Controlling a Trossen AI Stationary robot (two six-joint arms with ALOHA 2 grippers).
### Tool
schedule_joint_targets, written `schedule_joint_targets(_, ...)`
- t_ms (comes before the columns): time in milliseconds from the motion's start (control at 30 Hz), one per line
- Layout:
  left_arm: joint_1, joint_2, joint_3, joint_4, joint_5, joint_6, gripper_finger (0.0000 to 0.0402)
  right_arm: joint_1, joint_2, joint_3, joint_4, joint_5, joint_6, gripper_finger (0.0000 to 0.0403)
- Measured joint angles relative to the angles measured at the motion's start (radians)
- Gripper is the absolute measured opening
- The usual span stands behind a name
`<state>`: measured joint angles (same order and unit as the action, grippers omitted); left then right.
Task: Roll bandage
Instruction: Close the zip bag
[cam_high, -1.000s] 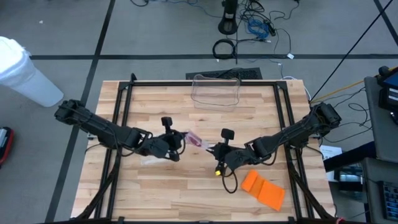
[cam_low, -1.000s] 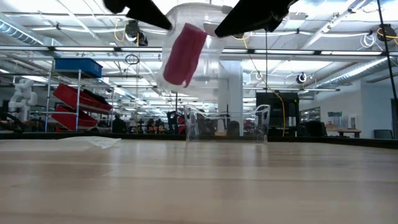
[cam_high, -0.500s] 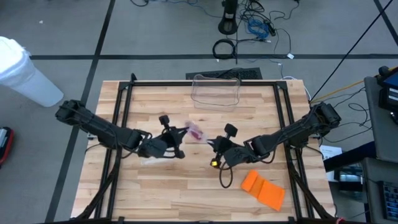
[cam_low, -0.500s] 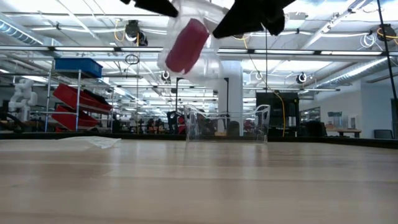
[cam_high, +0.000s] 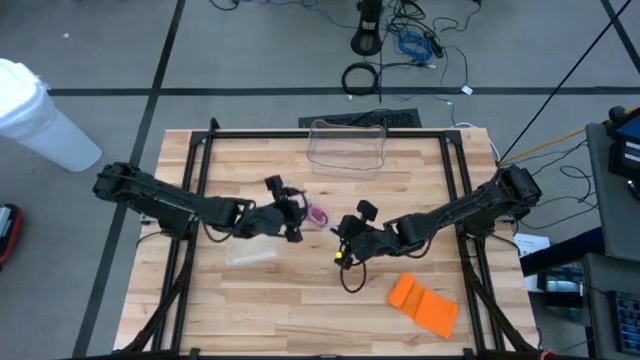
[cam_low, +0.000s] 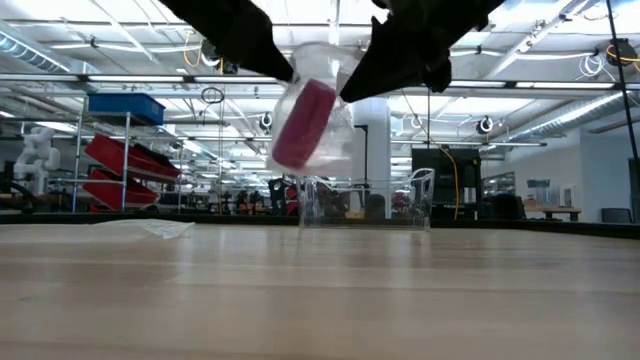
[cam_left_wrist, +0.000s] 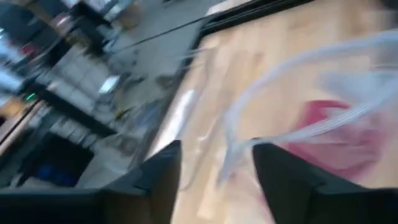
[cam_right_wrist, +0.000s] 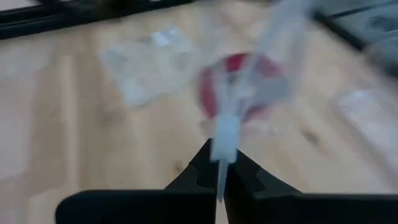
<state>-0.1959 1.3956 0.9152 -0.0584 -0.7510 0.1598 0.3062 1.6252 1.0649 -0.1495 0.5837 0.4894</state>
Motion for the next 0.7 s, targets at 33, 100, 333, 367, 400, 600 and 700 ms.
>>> schedule_joint_targets(33,0.011,0.0,-0.004,-0.002,-0.038,-0.02,0.0224,-0.006,0.003,0.0,0.003,-0.046,-0.005,0.0)
schedule_joint_targets(100,0.019,-0.012,-0.007,-0.029,-0.165,-0.026,0.0245,-0.014,0.013,0.0,0.003,-0.119,-0.012,0.0)
schedule_joint_targets(333,-0.064,-0.13,0.013,-0.018,-0.124,-0.003,0.0253,-0.046,0.055,0.0,0.044,-0.138,-0.022,0.0)
schedule_joint_targets(367,-0.076,-0.134,0.013,-0.02,-0.047,-0.028,0.0253,-0.05,0.058,0.0,0.056,-0.125,-0.023,0.0)
schedule_joint_targets(400,-0.088,-0.134,0.01,-0.024,0.027,-0.044,0.0253,-0.052,0.06,0.0,0.066,-0.115,-0.025,0.0)
schedule_joint_targets(600,-0.114,-0.042,-0.049,0.068,0.251,-0.042,0.0253,-0.057,0.058,0.001,0.174,-0.122,-0.055,0.0)
schedule_joint_targets(700,-0.102,0.003,-0.049,0.115,0.216,-0.03,0.0253,-0.057,0.057,0.001,0.195,-0.109,-0.056,0.0)
